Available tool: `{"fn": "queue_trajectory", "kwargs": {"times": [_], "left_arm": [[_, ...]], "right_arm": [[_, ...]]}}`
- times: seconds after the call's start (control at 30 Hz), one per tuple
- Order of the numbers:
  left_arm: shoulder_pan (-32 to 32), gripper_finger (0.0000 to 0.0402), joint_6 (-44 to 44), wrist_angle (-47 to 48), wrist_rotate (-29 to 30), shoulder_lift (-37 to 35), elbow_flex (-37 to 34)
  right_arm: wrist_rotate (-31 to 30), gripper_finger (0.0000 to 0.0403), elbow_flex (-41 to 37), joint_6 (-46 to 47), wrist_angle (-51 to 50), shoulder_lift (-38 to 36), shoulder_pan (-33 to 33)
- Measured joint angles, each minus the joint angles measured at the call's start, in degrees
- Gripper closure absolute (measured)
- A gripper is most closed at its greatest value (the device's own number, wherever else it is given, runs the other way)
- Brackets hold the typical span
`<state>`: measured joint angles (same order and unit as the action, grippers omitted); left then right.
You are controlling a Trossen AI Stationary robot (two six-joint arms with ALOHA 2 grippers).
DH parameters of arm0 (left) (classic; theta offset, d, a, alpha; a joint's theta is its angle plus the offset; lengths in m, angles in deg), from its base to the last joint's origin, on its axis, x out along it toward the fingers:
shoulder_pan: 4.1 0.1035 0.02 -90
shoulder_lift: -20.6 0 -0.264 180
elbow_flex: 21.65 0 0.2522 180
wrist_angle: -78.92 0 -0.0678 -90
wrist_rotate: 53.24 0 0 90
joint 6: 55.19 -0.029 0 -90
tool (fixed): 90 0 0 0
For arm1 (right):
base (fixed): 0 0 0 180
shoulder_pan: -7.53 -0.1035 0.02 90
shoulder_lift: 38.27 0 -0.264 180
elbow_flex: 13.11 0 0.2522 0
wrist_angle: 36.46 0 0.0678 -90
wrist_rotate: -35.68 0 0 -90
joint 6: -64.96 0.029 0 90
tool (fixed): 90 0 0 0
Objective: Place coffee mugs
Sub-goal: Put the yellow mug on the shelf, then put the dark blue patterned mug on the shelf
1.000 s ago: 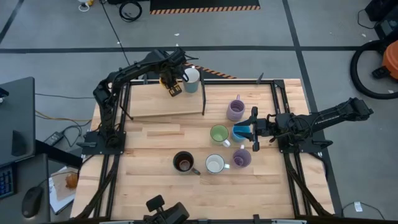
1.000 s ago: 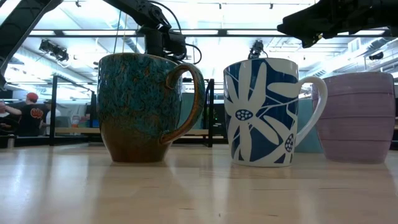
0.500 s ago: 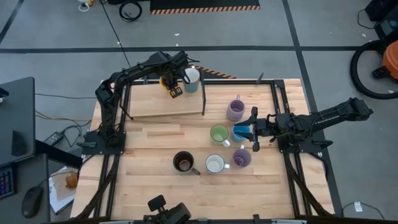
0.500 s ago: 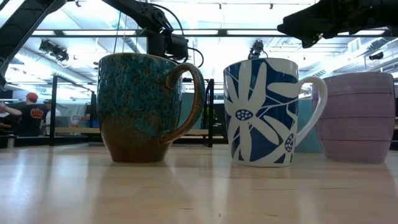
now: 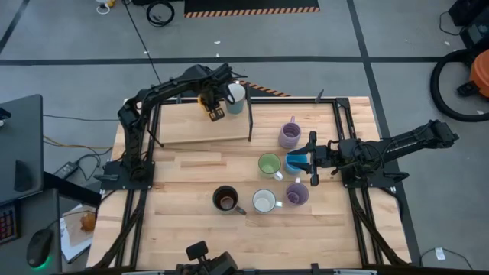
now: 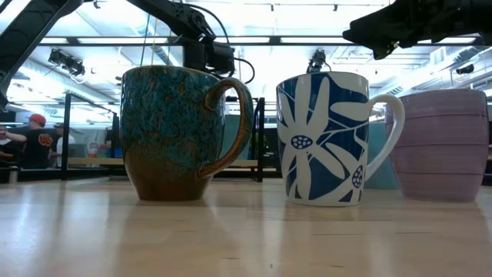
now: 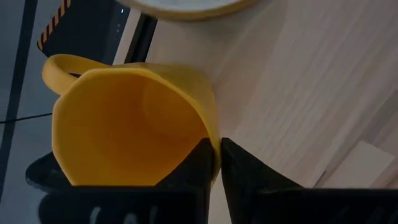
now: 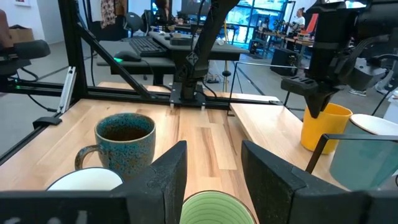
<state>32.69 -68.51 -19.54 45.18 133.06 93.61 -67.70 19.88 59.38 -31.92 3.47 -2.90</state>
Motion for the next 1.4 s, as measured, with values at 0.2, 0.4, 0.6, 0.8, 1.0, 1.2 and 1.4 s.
{"fn": "queue_trajectory", "kwargs": {"times": [0.2,0.4,0.6,0.8,1.0,1.2,1.4], "left_arm": [[-0.2,0.0366,0.0,-1.3,-1.3,0.0,0.0],[-0.7,0.0352,-0.6,-3.1,-1.4,0.0,0.0],[-0.9,0.0307,-0.4,-4.2,-1.3,0.0,0.0],[-1.8,0.028,-1.6,-4.2,-1.2,-0.2,0.0],[-1.9,0.0278,-2.4,-2.9,-1.2,-0.9,0.2],[-1.9,0.0278,-3.1,-2.2,-1.2,-1.5,2.1],[-1.4,0.0278,-5.1,1.6,-0.8,-1.7,6.2]], "right_arm": [[0.0,0.0245,0.0,0.3,-0.2,0.0,0.0],[0.0,0.0245,0.0,0.4,-0.2,0.0,0.0],[0.0,0.0245,0.0,0.4,-0.4,0.0,0.0],[0.0,0.0245,0.0,0.4,-0.5,0.0,0.0],[0.0,0.0245,0.0,0.4,-0.5,0.0,0.0],[0.2,0.0245,0.0,0.5,-0.6,0.0,0.0],[0.2,0.0245,0.0,0.5,-0.7,0.0,0.0]]}}
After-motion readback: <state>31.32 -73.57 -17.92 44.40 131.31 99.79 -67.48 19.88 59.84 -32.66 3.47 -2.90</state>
